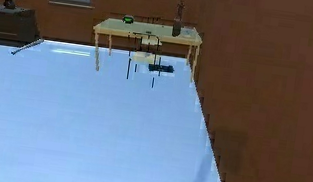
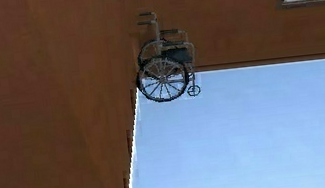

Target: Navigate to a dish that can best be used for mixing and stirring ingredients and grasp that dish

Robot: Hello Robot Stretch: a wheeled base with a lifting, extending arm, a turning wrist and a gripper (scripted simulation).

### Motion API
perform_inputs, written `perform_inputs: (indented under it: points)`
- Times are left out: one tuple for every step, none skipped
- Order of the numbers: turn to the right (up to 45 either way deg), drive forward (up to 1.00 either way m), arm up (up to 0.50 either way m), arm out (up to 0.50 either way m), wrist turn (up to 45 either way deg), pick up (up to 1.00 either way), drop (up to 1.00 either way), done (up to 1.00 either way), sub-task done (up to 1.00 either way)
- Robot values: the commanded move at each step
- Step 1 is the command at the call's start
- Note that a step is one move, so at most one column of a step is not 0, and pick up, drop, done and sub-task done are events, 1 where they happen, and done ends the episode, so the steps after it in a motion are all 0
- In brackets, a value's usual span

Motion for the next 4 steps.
perform_inputs:
  points:
    - [0.0,1.0,0.0,0.0,0.0,0.0,0.0,0.0,0.0]
    - [0.0,1.0,0.0,0.0,0.0,0.0,0.0,0.0,0.0]
    - [3.0,0.0,0.0,0.0,0.0,0.0,0.0,0.0,0.0]
    - [0.0,0.15,0.0,0.0,0.0,0.0,0.0,0.0,0.0]
